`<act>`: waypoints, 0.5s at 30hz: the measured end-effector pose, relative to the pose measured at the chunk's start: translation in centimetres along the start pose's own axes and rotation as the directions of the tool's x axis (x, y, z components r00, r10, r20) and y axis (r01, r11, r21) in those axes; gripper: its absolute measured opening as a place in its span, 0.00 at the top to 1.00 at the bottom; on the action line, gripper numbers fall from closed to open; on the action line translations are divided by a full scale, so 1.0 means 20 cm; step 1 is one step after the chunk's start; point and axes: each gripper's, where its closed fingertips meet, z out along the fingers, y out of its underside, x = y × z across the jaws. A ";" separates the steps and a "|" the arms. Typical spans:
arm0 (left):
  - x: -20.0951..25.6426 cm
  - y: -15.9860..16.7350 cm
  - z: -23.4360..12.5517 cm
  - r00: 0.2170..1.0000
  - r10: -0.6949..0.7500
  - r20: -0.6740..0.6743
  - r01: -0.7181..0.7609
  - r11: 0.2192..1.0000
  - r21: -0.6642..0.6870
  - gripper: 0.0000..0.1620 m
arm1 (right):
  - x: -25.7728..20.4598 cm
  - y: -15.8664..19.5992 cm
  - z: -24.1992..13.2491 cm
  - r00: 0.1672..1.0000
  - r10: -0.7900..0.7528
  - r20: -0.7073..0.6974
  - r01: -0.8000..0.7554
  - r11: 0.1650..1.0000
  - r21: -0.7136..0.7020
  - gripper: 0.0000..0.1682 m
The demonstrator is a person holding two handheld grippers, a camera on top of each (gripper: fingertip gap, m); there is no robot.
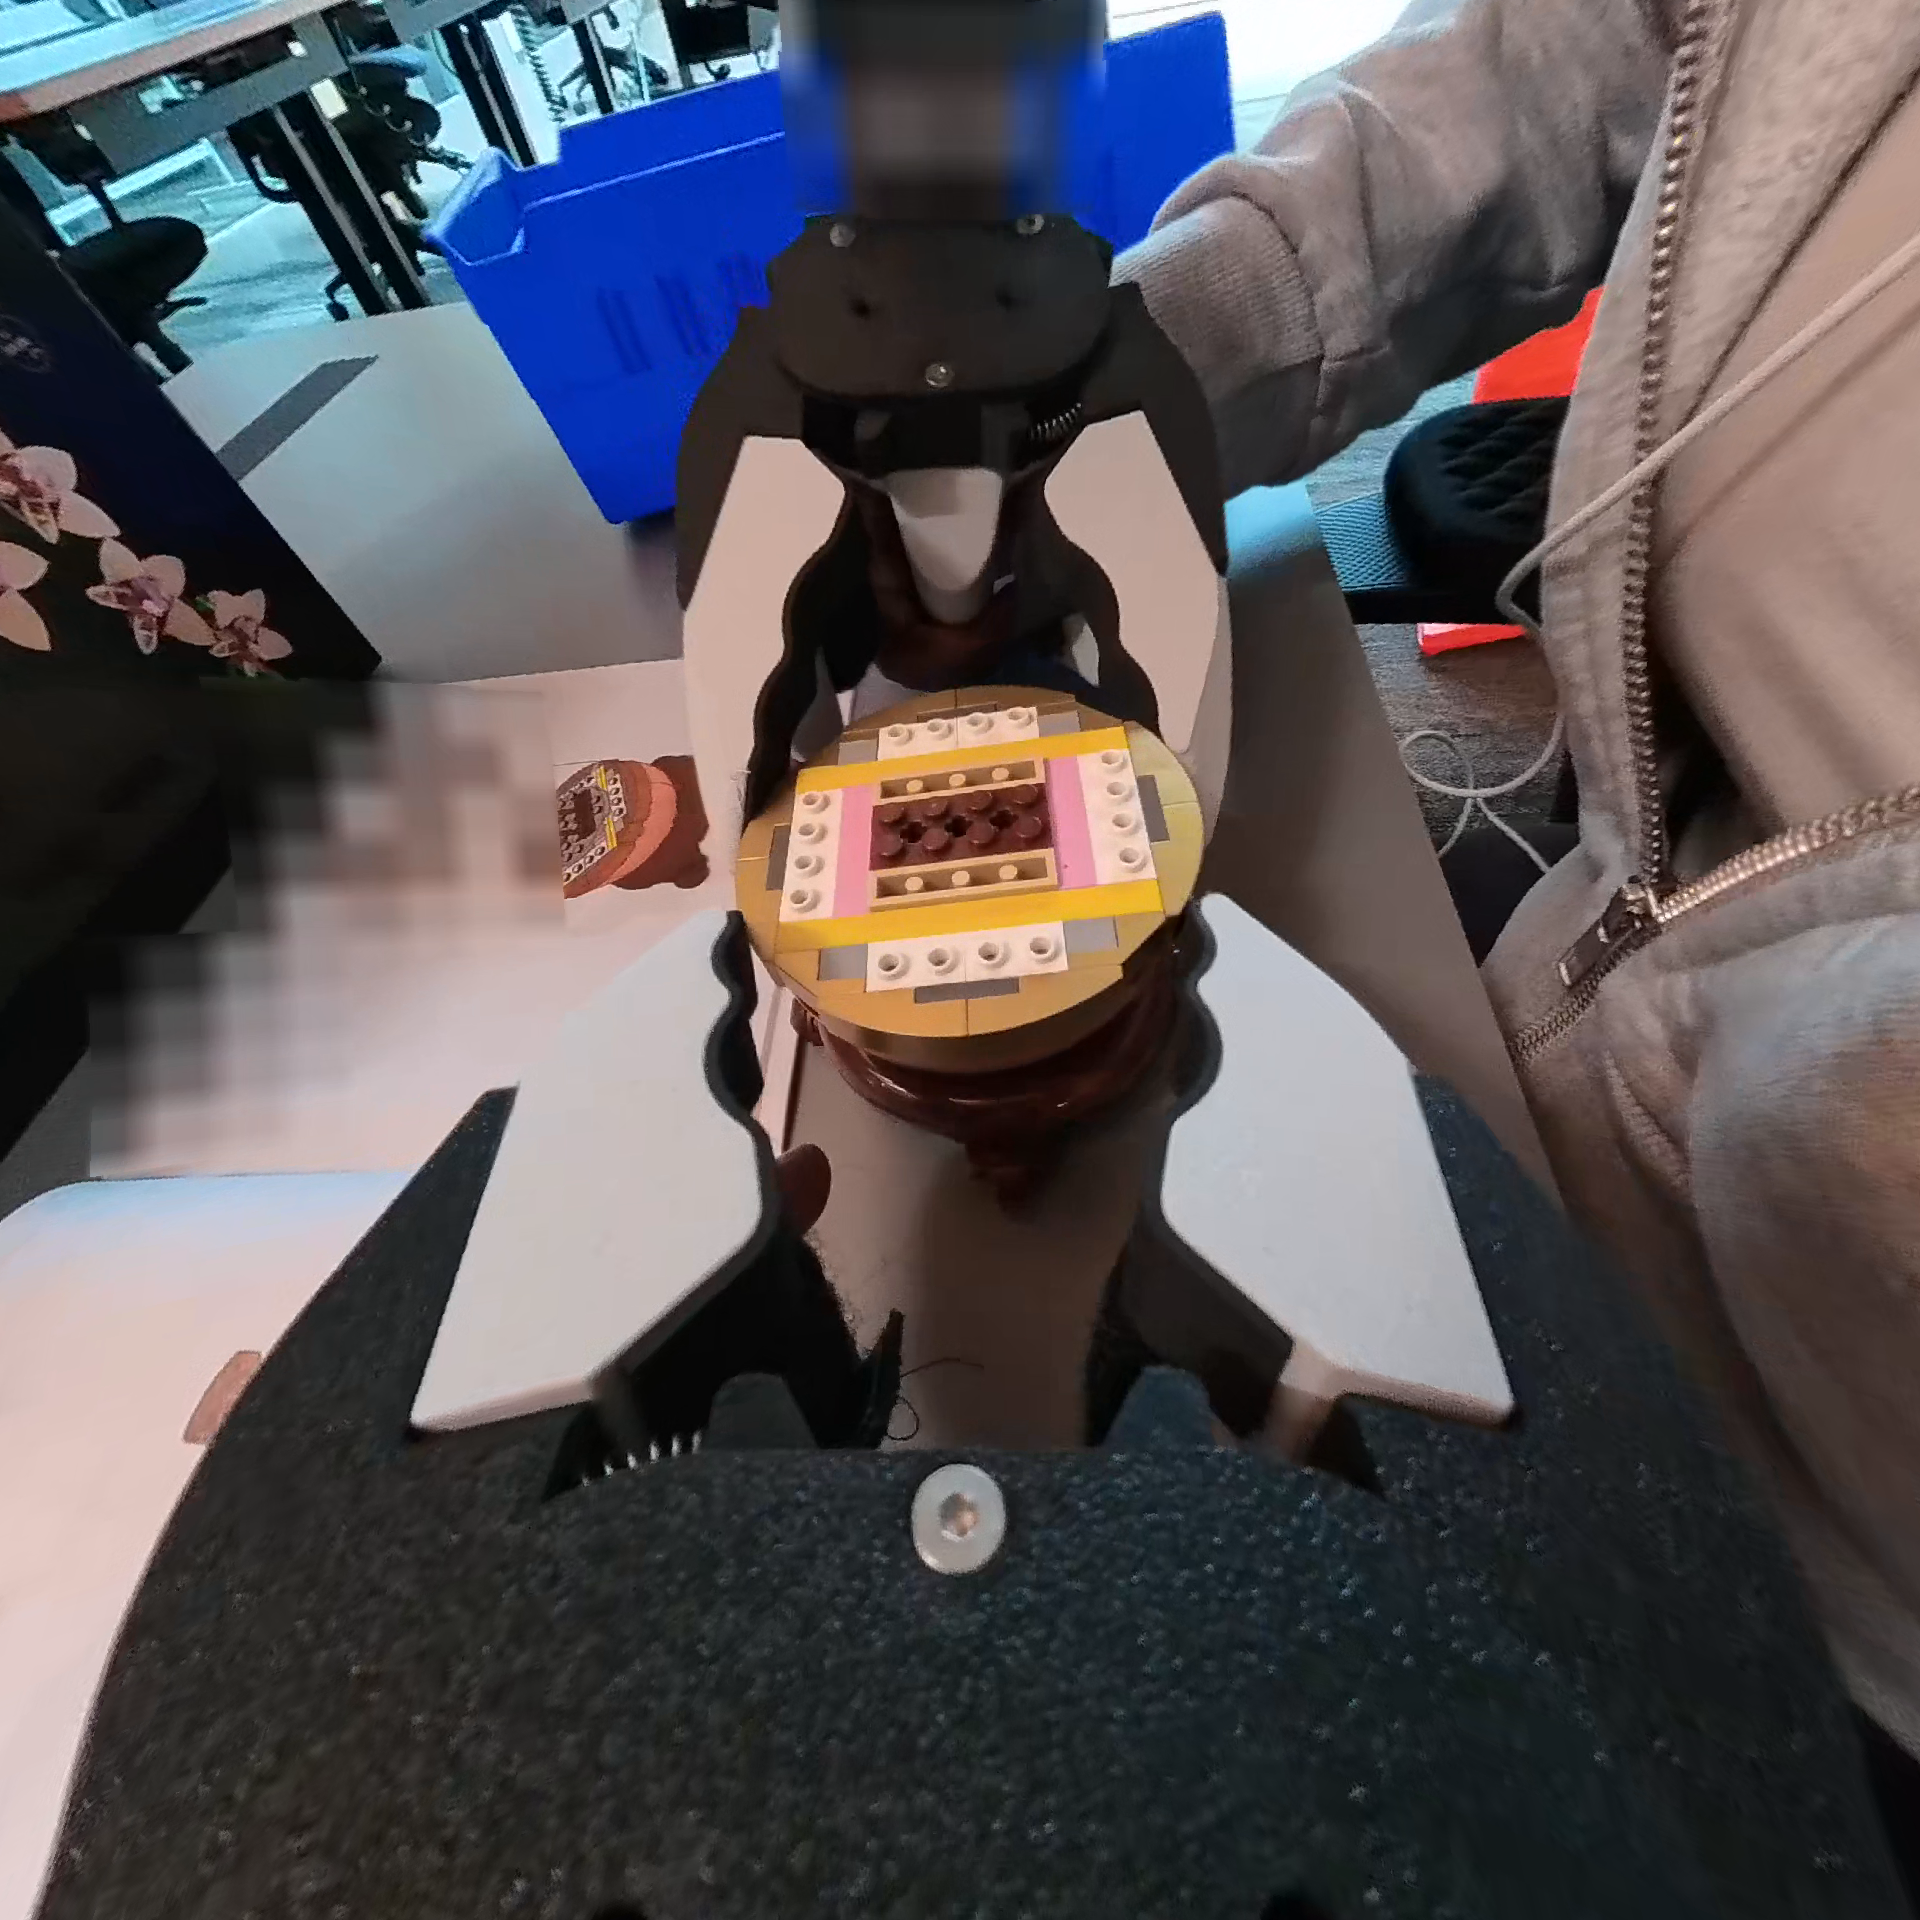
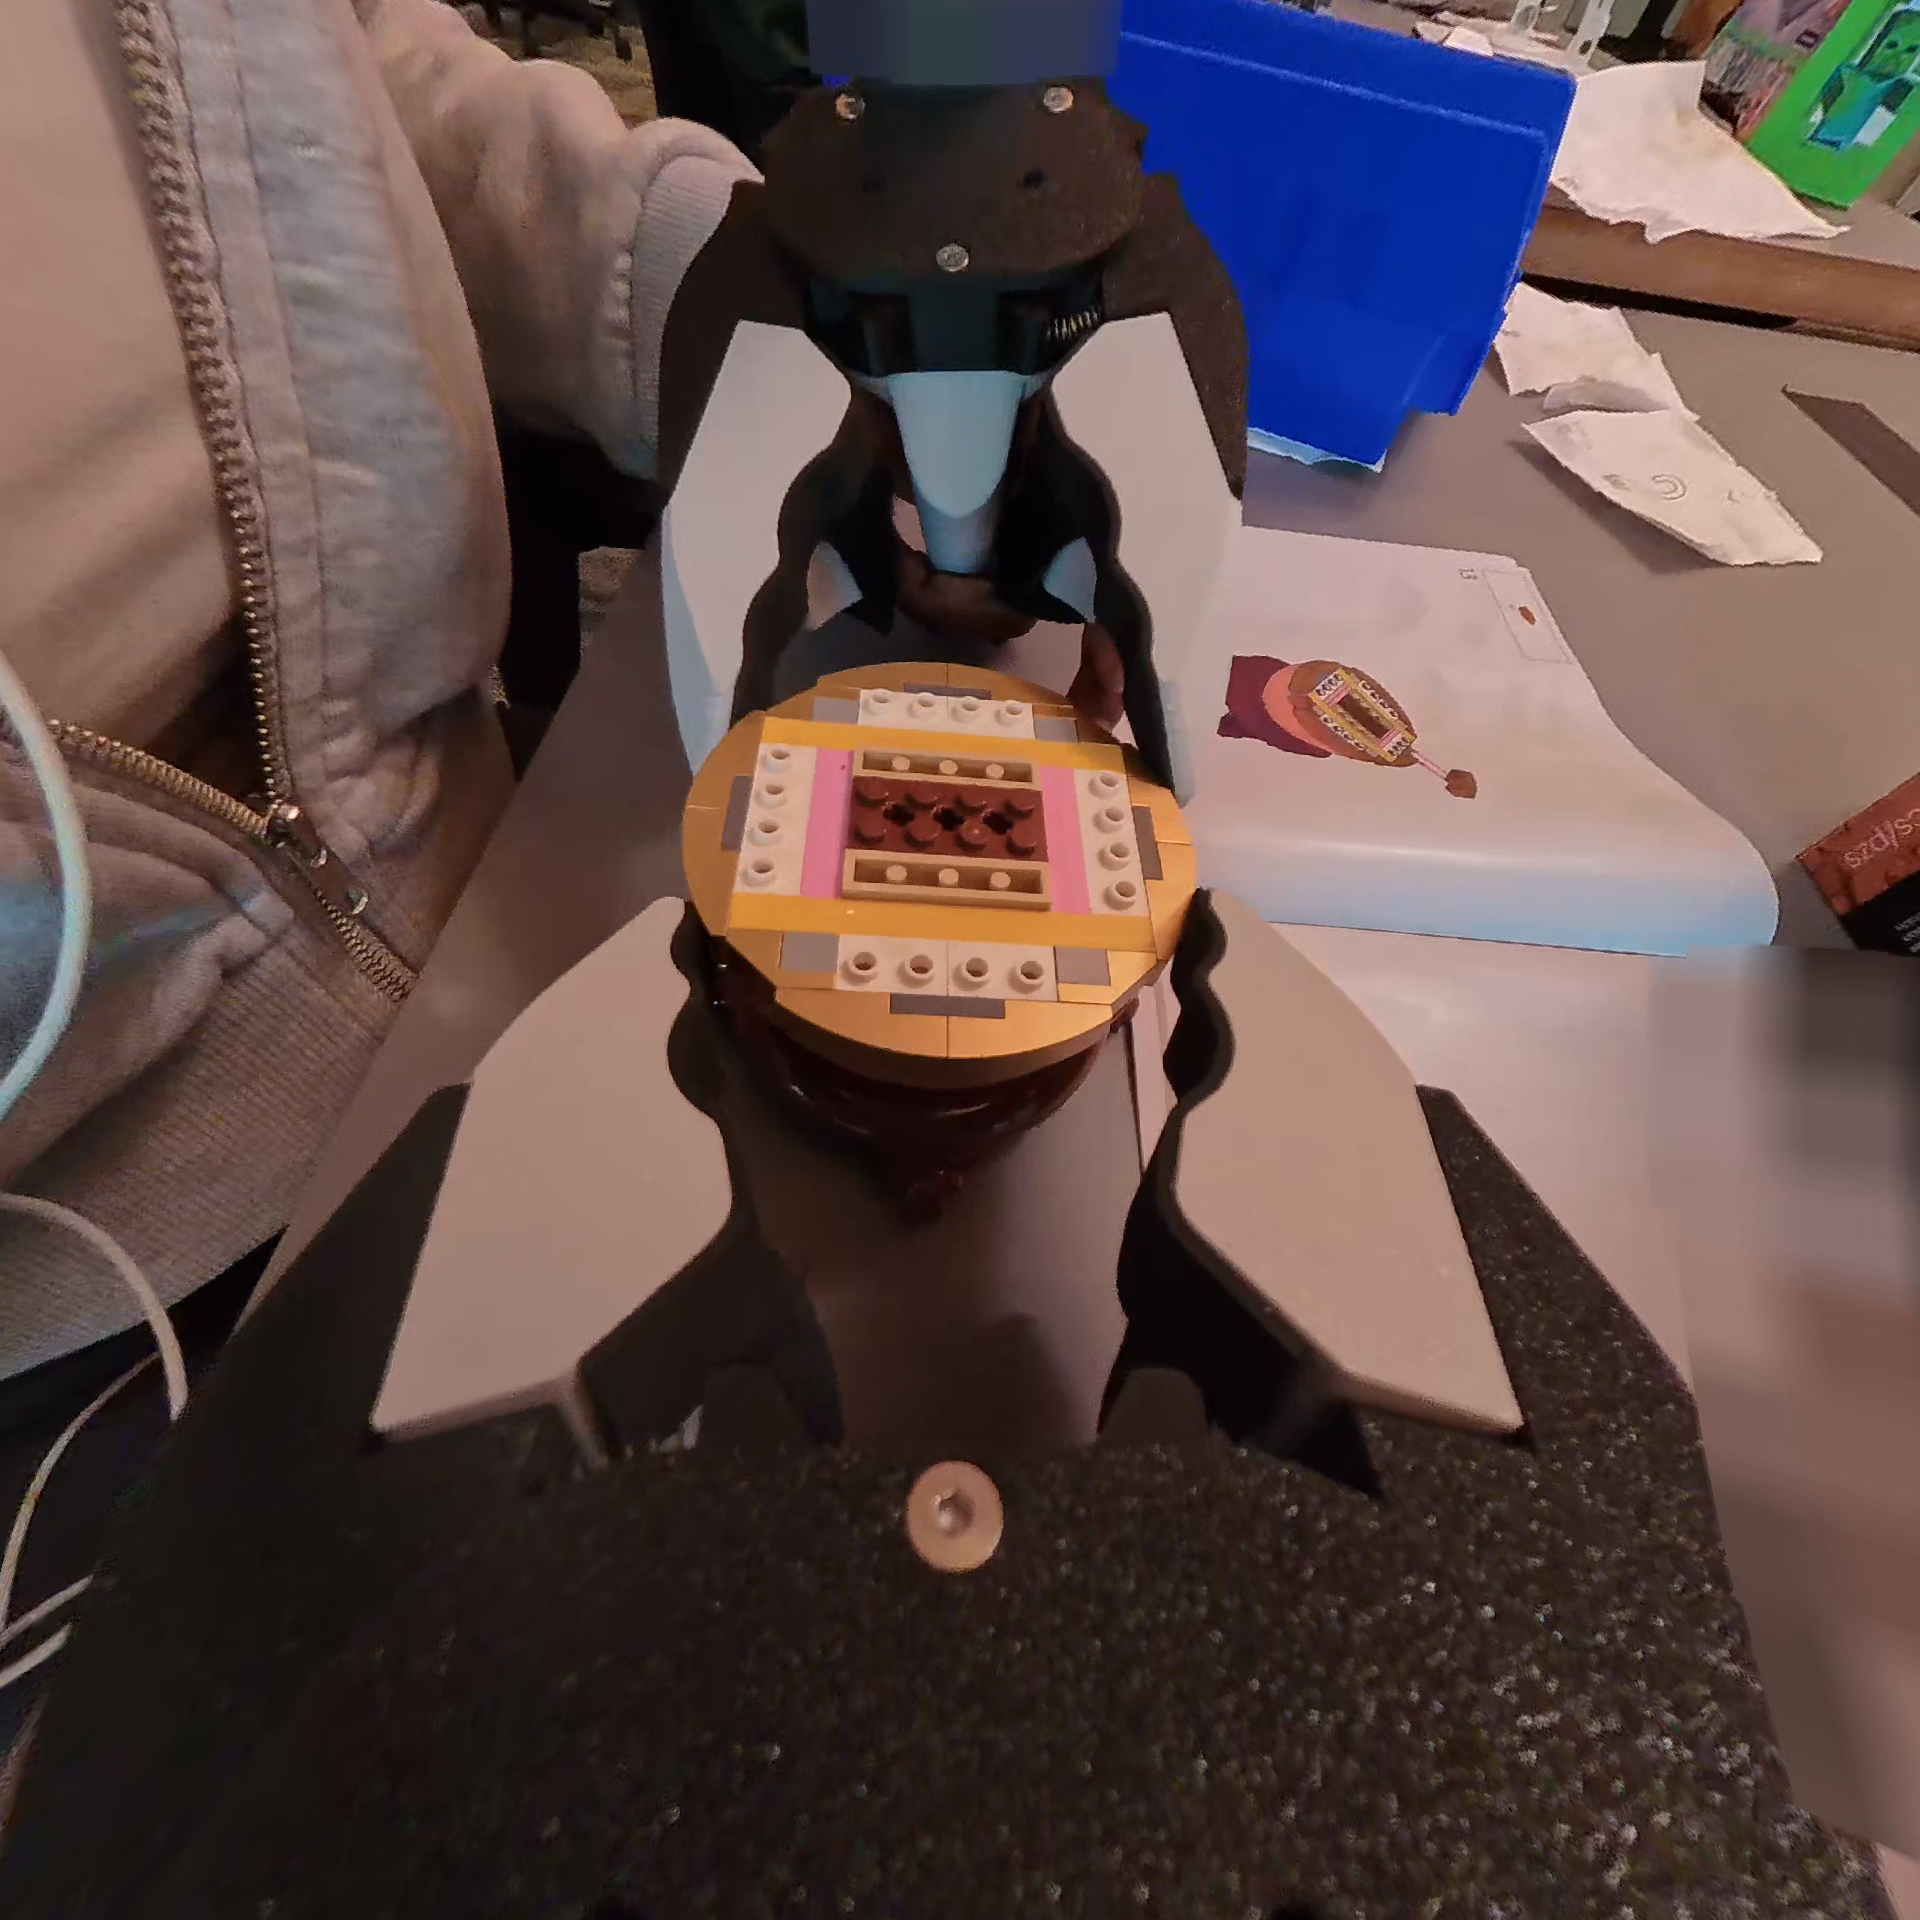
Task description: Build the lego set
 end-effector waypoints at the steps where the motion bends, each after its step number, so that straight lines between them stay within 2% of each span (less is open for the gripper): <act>1: 0.00 0.00 0.00 1.000 0.006 -0.011 -0.006 1.000 -0.002 0.52 | 0.00 0.00 0.00 1.000 0.001 -0.006 -0.001 1.000 -0.001 0.50; 9: 0.00 0.02 -0.01 0.999 0.010 -0.045 -0.010 1.000 0.004 0.51 | -0.01 0.00 0.00 0.999 0.022 -0.030 -0.022 1.000 -0.003 0.49; 12: -0.01 0.02 -0.02 1.000 -0.029 0.000 0.029 1.000 -0.009 0.51 | -0.01 -0.02 0.01 0.994 0.103 -0.041 -0.103 0.995 0.006 0.47; 14: -0.08 -0.02 -0.08 0.991 -0.101 0.093 0.095 0.993 0.073 0.41 | -0.02 -0.05 -0.01 0.980 0.198 -0.030 -0.196 0.979 0.064 0.36; 15: -0.12 -0.08 -0.15 0.976 -0.187 0.115 0.162 0.968 0.193 0.41 | 0.01 -0.08 -0.04 0.968 0.245 -0.059 -0.237 0.964 0.118 0.34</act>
